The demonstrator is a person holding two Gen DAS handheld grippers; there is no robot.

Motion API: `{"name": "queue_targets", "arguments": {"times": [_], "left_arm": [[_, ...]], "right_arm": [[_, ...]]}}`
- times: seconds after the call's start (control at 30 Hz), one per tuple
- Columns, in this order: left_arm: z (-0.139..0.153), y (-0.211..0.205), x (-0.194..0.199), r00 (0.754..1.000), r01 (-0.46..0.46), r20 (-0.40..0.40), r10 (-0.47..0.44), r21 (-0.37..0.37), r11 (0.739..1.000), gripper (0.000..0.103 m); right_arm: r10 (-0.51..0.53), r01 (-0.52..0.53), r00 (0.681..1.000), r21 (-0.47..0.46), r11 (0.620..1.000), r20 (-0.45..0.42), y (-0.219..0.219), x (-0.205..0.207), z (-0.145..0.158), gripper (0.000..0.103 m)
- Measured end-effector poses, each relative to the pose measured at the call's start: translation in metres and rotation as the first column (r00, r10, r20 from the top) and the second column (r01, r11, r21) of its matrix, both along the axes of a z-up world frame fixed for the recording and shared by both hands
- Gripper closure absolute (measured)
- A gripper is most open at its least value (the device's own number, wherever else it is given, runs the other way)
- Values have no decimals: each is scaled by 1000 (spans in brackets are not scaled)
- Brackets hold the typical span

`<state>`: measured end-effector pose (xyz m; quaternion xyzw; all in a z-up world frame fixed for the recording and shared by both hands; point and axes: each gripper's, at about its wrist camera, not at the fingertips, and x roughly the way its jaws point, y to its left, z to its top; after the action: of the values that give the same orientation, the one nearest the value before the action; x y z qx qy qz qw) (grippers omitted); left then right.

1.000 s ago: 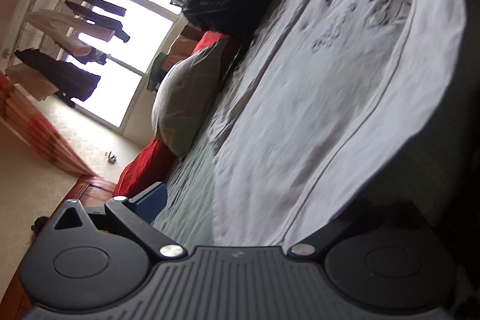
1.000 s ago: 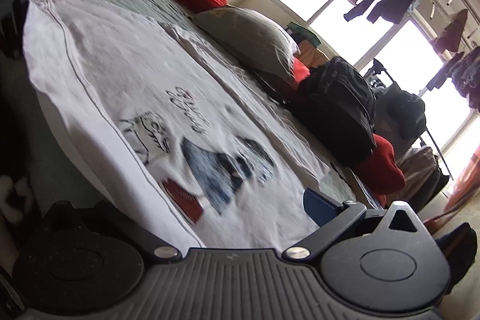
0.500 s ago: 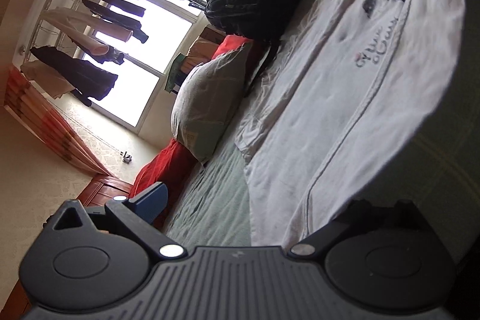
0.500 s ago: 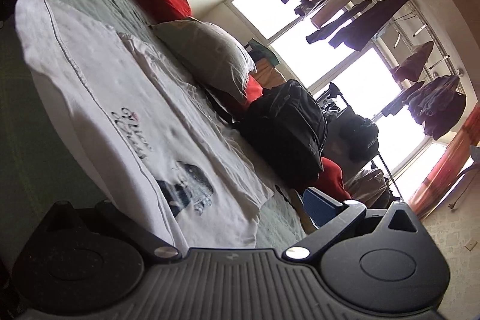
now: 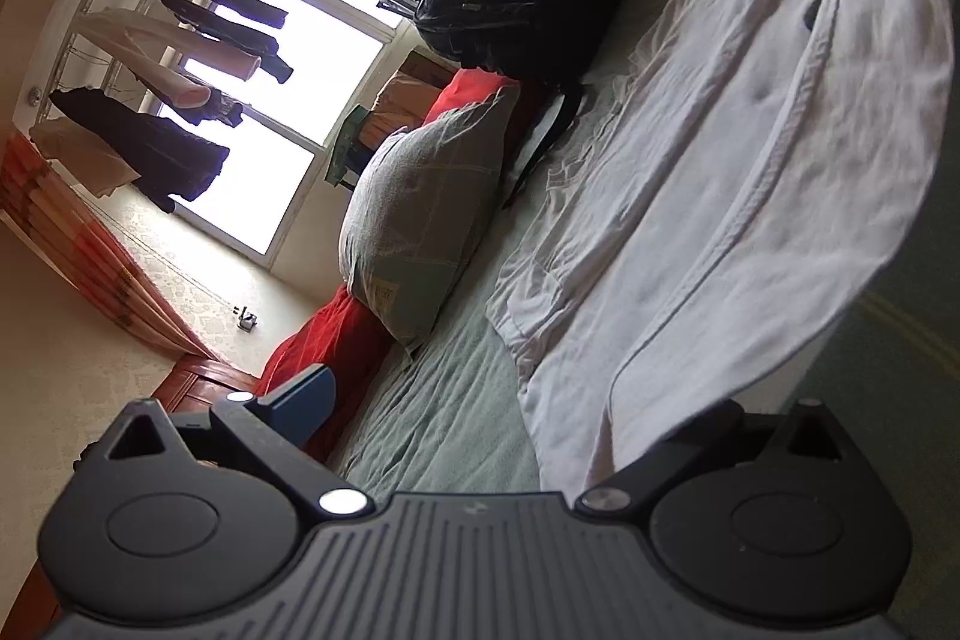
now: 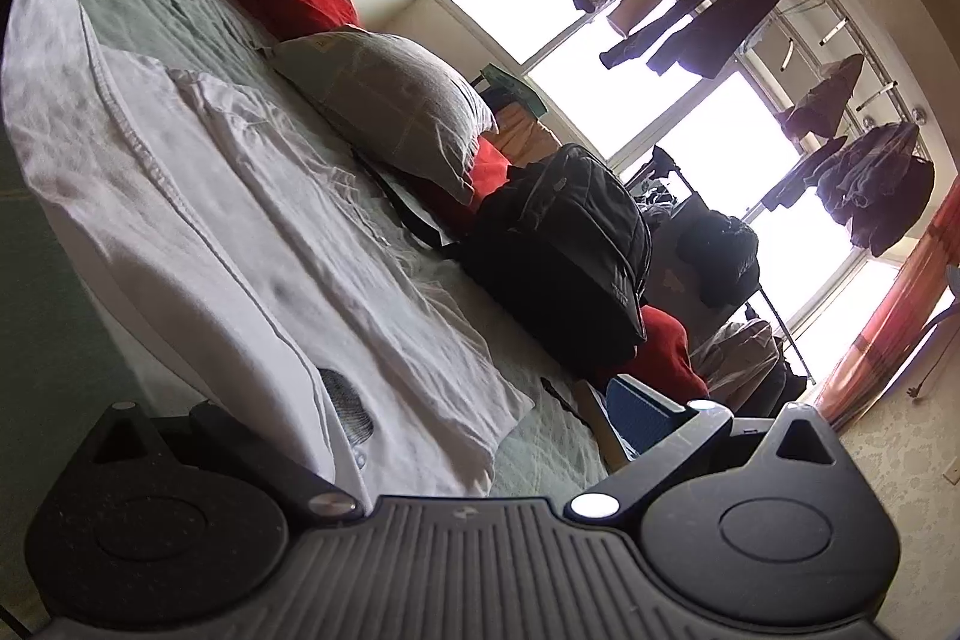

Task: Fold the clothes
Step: 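Lower both grippers along the shirt side edge near the bed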

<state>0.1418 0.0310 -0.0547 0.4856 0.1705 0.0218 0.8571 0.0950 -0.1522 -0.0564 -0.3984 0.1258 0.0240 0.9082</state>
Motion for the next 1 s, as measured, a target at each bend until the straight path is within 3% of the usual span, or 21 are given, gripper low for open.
{"name": "queue_targets", "arguments": {"times": [0.33,1.0], "left_arm": [[0,-4,58,1000,-5,-12,5,16,1000,2],[5,-4,160,1000,16,-3,-16,-21,1000,2]], "right_arm": [[-19,19,1000,15,1000,-17,-6,59,3,0],[-83,84,996,27,996,-19,-16,163,11,0]]}}
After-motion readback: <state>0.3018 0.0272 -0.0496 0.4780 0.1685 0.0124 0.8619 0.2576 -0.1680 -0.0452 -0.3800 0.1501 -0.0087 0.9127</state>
